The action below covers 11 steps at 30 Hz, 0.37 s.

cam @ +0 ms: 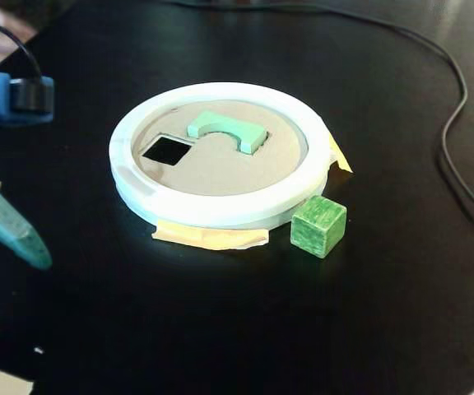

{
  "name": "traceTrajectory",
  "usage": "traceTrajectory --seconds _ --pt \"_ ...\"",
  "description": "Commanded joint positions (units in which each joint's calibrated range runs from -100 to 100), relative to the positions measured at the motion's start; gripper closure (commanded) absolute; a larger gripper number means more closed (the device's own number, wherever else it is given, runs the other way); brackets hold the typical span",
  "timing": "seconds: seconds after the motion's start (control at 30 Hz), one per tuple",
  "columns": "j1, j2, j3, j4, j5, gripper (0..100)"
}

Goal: Pick up the U shape block and drop it in corresponding U shaped hole

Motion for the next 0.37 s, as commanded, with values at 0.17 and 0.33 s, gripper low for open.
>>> traceTrajectory --seconds 0.17,0.33 --pt "-0.1 -0.52 0.45 -0.27 -0.24 0" --pt "-0.1 -0.52 0.45 -0.27 -0.24 0"
